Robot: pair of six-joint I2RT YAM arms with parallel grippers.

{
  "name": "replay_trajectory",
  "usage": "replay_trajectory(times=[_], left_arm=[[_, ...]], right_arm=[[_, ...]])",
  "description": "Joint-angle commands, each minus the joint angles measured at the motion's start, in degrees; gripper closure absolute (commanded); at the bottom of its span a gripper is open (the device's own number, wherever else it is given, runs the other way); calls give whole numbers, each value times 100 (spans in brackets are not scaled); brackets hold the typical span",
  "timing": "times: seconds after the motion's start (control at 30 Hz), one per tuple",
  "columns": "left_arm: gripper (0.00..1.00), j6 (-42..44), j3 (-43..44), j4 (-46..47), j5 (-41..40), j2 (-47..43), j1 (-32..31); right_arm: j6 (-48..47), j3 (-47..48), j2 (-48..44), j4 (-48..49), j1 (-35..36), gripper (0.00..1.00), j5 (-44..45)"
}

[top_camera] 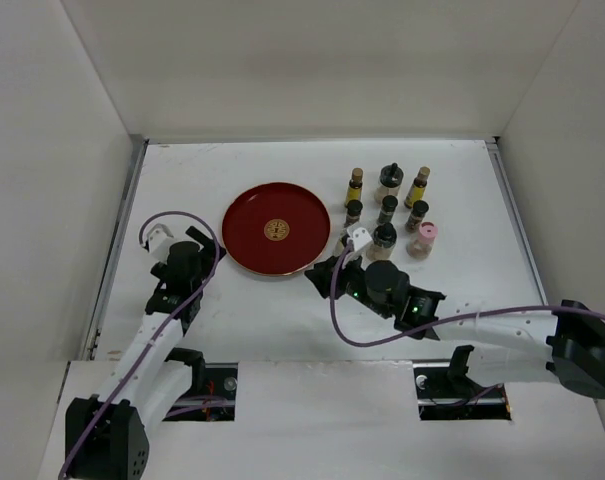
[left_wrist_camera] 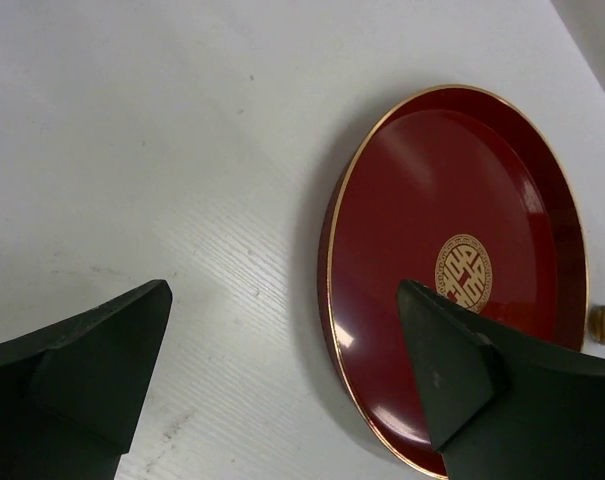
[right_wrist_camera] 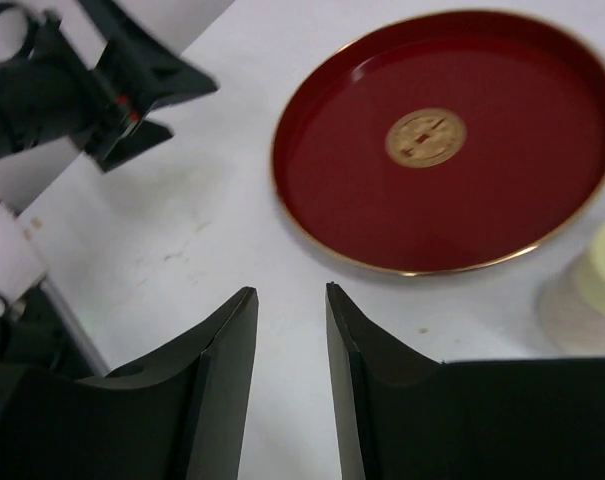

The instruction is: Organize the condiment bottles

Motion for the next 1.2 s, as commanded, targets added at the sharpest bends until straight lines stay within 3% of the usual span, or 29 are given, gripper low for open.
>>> replay_trajectory(times=[0.0, 0.07, 0.27, 0.5, 0.63, 0.77, 0.87, 1.0, 1.17], left_arm=[[0, -39, -224, 408, -34, -368, -41], [0, -83, -356, 523, -26, -492, -15], [0, -119, -549, 795, -52, -545, -111], [0, -610, -532, 1270, -333, -352, -111], [0, -681, -637, 1375, -526, -360, -164], [0, -997, -980, 1875, -509, -449, -129], [0, -1033, -937, 2061, -448, -142, -208], [0, -1033, -1015, 2438, -404, 201, -357], [0, -1059, -1138, 2676, -439, 386, -524]], right_arm=[[159, 447, 233, -147, 253, 60, -472], [72, 500, 295, -33, 411, 64, -341], [-87, 605, 6, -250, 430, 89, 152], [299, 904, -838, -1832, -352, 92, 977], [396, 1088, -918, -2755, -1002, 83, 1049], [370, 1185, -559, -2906, -1363, 54, 979], [361, 1361, -163, -2898, -1443, 39, 856], [265, 1747, 531, -2933, -1443, 29, 829], [256, 1994, 1094, -2845, -1548, 28, 1031]])
